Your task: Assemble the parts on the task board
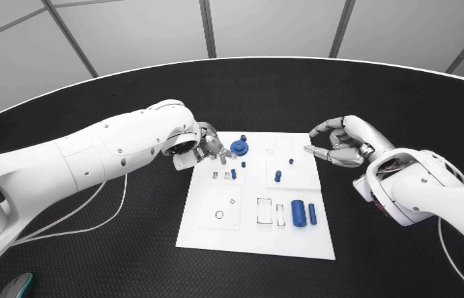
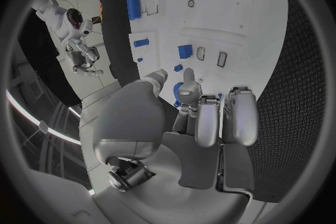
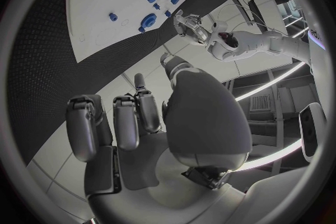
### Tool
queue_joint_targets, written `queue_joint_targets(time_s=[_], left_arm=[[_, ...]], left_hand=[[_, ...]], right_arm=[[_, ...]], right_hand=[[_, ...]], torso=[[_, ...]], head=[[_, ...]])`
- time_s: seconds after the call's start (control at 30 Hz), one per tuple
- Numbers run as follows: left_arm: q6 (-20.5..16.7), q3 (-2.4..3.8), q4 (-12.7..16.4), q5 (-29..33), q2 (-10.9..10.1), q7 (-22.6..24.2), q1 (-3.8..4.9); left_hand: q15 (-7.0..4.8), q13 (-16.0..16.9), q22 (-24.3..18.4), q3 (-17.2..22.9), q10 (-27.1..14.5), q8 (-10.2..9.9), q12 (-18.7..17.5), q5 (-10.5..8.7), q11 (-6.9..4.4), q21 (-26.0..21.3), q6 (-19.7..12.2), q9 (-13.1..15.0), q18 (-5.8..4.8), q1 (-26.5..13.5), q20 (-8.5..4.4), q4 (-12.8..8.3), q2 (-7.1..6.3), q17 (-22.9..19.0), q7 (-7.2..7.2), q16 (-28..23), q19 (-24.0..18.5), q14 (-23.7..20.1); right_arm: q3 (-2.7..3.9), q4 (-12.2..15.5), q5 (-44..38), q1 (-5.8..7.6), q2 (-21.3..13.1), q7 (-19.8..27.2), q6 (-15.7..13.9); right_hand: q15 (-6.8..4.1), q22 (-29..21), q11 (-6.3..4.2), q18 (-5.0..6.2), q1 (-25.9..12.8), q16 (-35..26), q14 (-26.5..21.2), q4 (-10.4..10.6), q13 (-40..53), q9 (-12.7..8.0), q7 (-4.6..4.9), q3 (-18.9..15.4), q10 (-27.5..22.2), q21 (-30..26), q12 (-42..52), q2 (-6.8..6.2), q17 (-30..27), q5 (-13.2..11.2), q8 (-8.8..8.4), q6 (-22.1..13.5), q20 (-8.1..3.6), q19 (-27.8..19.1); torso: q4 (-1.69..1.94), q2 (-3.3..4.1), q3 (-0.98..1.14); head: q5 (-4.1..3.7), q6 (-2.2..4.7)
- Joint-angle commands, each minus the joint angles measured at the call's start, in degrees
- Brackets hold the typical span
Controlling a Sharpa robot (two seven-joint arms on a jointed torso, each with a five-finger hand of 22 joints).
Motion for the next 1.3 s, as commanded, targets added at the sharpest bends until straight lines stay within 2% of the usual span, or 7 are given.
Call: queue_joint_targets(time_s=[0.03, 0.17, 0.47, 0.5, 0.53, 0.57, 1.3], left_arm=[[0.98, -0.02, -0.23, -0.26, 0.95, -1.41, -0.01], [1.82, -0.03, -0.35, -0.45, 1.47, -2.68, -0.02], [3.17, -0.03, -1.42, -0.57, 2.98, -3.73, -0.03], [3.51, -0.03, -1.69, -0.58, 3.23, -3.8, -0.03], [3.74, -0.04, -1.92, -0.61, 3.42, -3.84, -0.04], [3.96, -0.04, -2.17, -0.73, 3.61, -3.88, -0.04], [6.72, -0.11, -4.12, -2.33, 4.53, -4.29, -0.08]], left_hand=[[-0.54, 0.02, 0.82, -0.65, 0.05, 0.52, 0.23, -0.76, -0.21, 0.26, -0.52, 0.49, -0.61, -0.48, -0.02, 0.13, 0.1, 6.51, -0.06, 0.03, 0.4, 3.73], [-0.55, -0.36, 2.05, -1.53, -0.5, 1.03, 0.07, -2.87, -0.2, 0.74, -1.2, 1.59, -0.86, -0.96, -0.07, 0.13, 0.37, 6.49, -0.06, -0.01, 1.14, 3.72], [-0.55, -0.31, 2.29, -2.18, -0.57, 1.31, 0.21, -3.93, -0.21, 0.83, -1.48, 2.19, -0.9, -1.09, -0.08, 0.14, 0.31, 6.48, -0.07, -0.03, 1.28, 3.71], [-0.55, -0.38, 2.37, -2.93, -0.7, 1.5, 0.23, -5.76, -0.16, 0.86, -1.65, 2.62, -0.92, -1.93, -0.06, 0.21, 0.52, 6.51, -0.09, -0.03, 1.31, 3.71], [-0.55, -0.41, 2.46, -3.92, -0.79, 1.75, 0.3, -9.17, -0.22, 0.88, -1.81, 3.16, -0.93, -2.77, -0.06, 0.18, 0.91, 6.51, -0.1, -0.05, 1.35, 3.71], [-0.55, -0.46, 2.45, -4.25, -0.85, 1.82, 0.29, -9.52, -0.23, 0.88, -1.88, 3.33, -0.93, -2.87, -0.06, 0.19, 0.99, 6.52, -0.1, -0.05, 1.34, 3.71], [-0.56, -0.84, 2.82, -4.92, -1.13, 2.29, 0.18, -9.62, -0.26, 1.0, -2.01, 4.28, -0.99, -1.25, -0.04, 0.12, 2.09, 6.56, -0.19, -0.07, 1.49, 3.73]], right_arm=[[0.0, -0.05, 0.0, 0.0, 0.15, -0.1, 0.1], [0.0, -0.16, 0.0, 0.0, 0.3, -0.16, 0.15], [-0.01, -0.16, 0.0, -0.01, 0.47, -0.25, 0.18], [-0.01, -0.14, 0.0, -0.01, 0.48, -0.25, 0.19], [-0.01, -0.13, 0.0, -0.01, 0.49, -0.26, 0.19], [-0.01, -0.12, 0.0, -0.01, 0.49, -0.26, 0.19], [-0.01, -0.37, 0.0, -0.01, 0.74, -0.4, 0.25]], right_hand=[[-0.45, 14.52, -0.48, -0.58, 0.73, -0.29, 4.3, 0.17, 4.78, -0.1, 0.11, -0.23, -0.14, -0.39, -0.28, 0.18, 8.87, 0.33, 0.28, 0.35, -0.39, 5.23], [-0.46, 14.5, -0.49, -0.57, 0.83, -0.31, 4.3, 0.25, 4.77, -0.11, 0.1, -0.3, -0.14, -0.41, -0.29, 0.21, 8.83, 0.45, 0.31, 0.36, -0.4, 5.22], [-0.47, 14.48, -0.49, -0.56, 0.89, -0.33, 4.29, 0.34, 4.75, -0.12, 0.1, -0.37, -0.15, -0.44, -0.3, 0.23, 8.81, 0.57, 0.34, 0.37, -0.41, 5.2], [-0.47, 14.48, -0.49, -0.56, 0.89, -0.33, 4.29, 0.34, 4.75, -0.12, 0.1, -0.37, -0.15, -0.44, -0.3, 0.23, 8.81, 0.57, 0.34, 0.37, -0.41, 5.2], [-0.47, 14.48, -0.49, -0.56, 0.89, -0.33, 4.29, 0.34, 4.75, -0.12, 0.1, -0.37, -0.15, -0.44, -0.3, 0.23, 8.81, 0.57, 0.34, 0.37, -0.41, 5.2], [-0.47, 14.48, -0.49, -0.56, 0.89, -0.33, 4.29, 0.34, 4.75, -0.12, 0.1, -0.37, -0.15, -0.44, -0.3, 0.23, 8.81, 0.57, 0.34, 0.37, -0.41, 5.2], [-0.49, 14.43, -0.51, -0.54, 0.96, -0.38, 4.27, 0.65, 4.78, -0.13, 0.07, -0.6, -0.1, -0.55, -0.27, 0.3, 8.73, 0.84, 0.45, 0.45, -0.44, 5.15]], torso=[[0.0, 0.13, 0.03], [0.05, 0.21, -0.07], [0.11, 0.35, -0.11], [0.1, 0.38, -0.14], [0.1, 0.39, -0.15], [0.09, 0.33, -0.16], [0.12, 0.2, -0.2]], head=[[-0.2, -0.01], [-0.24, -0.15], [-0.53, -0.44], [-0.51, -0.43], [-0.52, -0.49], [-0.53, -0.65], [-0.49, -1.21]])
